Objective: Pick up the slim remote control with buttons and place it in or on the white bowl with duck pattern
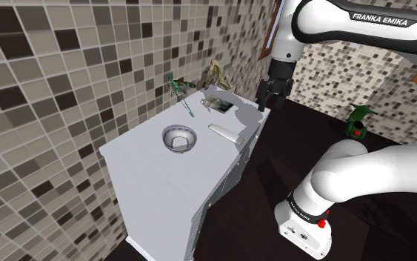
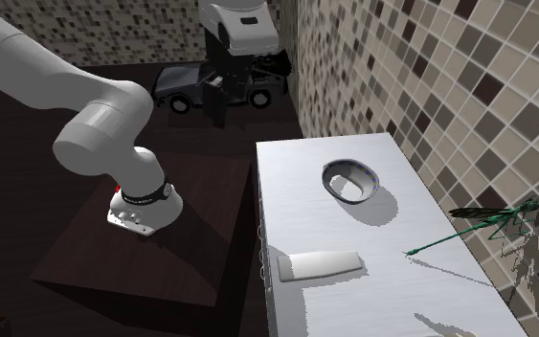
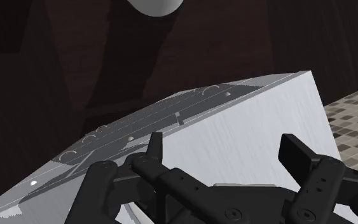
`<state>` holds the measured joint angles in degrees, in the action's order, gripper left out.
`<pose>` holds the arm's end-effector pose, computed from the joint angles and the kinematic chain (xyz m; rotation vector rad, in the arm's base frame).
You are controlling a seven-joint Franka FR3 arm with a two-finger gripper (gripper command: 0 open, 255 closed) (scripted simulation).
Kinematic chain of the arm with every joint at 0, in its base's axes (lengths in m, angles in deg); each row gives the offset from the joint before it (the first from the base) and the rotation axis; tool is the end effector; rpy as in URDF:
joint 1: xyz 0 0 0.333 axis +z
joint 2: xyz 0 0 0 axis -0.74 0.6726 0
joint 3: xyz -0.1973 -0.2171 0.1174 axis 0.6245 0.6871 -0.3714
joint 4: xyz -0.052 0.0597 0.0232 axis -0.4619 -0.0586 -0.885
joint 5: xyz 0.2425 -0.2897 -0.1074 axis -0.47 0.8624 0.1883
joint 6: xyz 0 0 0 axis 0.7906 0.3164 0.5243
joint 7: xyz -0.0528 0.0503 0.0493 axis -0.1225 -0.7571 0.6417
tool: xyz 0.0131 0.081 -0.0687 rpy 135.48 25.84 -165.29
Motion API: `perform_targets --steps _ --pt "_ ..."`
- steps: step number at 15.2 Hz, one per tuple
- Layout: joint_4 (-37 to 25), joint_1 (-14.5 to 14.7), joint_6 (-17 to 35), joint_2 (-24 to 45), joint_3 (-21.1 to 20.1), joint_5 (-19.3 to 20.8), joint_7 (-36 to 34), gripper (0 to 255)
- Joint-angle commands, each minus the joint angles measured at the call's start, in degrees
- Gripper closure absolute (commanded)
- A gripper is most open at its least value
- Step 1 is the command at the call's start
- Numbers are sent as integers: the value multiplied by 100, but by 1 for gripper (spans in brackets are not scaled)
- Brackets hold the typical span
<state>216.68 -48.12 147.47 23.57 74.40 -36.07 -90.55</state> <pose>0.2959 -0.0065 0.5428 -3.0326 0.2859 0.2623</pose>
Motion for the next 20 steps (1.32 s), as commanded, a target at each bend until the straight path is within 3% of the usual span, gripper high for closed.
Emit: perform_targets --steps 1,11,20 --pt "0 0 0 0 0 0 0 0" --pt "790 -15 2186 1133 544 569 1215 0" --pt "701 52 4183 2940 1013 730 2275 0"
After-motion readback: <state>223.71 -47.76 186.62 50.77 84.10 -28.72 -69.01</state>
